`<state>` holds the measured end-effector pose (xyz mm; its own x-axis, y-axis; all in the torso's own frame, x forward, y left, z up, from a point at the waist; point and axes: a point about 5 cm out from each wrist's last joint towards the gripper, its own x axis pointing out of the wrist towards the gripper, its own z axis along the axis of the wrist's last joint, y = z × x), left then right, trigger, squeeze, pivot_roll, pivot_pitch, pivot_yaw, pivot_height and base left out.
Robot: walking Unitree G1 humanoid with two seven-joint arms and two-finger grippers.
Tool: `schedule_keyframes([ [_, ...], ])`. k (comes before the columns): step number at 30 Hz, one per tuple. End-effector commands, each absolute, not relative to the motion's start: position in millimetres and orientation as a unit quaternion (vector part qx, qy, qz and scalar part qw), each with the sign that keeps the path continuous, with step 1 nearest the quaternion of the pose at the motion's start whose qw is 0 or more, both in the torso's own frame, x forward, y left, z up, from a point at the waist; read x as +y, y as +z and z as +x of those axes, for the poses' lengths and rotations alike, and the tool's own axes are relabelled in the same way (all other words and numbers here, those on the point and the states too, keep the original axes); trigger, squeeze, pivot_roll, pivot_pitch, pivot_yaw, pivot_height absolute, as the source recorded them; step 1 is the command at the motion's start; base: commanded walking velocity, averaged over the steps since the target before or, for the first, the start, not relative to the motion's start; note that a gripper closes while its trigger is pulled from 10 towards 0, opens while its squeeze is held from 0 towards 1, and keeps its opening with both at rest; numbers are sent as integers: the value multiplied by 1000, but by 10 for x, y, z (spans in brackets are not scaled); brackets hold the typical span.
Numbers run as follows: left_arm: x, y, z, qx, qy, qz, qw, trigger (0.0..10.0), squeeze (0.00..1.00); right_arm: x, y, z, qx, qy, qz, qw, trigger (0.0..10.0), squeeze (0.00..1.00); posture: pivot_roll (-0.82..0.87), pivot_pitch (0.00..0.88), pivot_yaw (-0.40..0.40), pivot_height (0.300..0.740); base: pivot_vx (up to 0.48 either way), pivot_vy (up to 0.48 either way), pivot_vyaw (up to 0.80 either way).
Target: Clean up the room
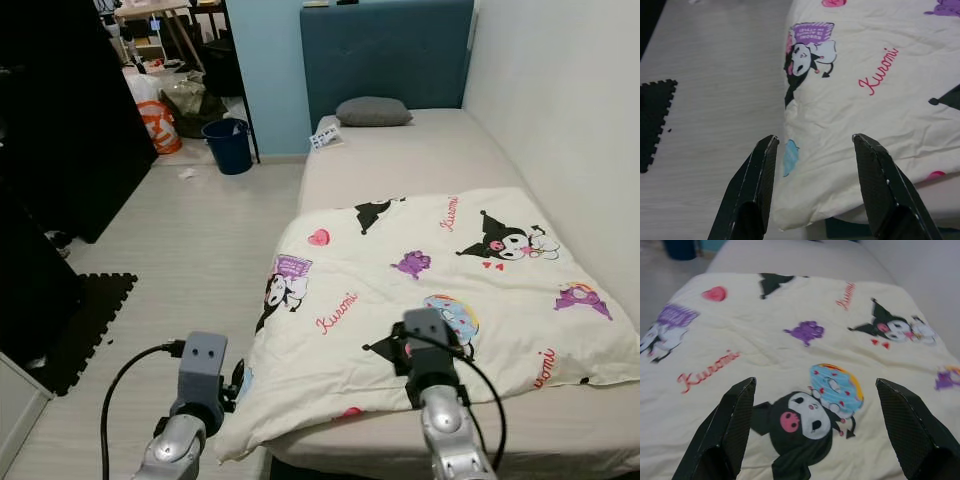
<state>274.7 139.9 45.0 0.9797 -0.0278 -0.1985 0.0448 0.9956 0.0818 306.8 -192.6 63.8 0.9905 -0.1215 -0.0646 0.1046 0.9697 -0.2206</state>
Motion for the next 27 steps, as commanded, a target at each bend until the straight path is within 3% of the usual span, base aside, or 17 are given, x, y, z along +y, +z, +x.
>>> schedule_keyframes([
  [1, 1466, 392, 2725, 111, -11, 43, 993, 10000, 0, -1920, 566, 3039, 55, -56, -90, 993, 10000, 0, -33, 118, 31, 740, 0, -379, 0],
  [27, 1483, 388, 2750, 107, 0, 39, 993, 10000, 0, -1840, 582, 3044, 46, -33, -95, 994, 10000, 0, -47, 123, 23, 740, 0, -390, 0],
])
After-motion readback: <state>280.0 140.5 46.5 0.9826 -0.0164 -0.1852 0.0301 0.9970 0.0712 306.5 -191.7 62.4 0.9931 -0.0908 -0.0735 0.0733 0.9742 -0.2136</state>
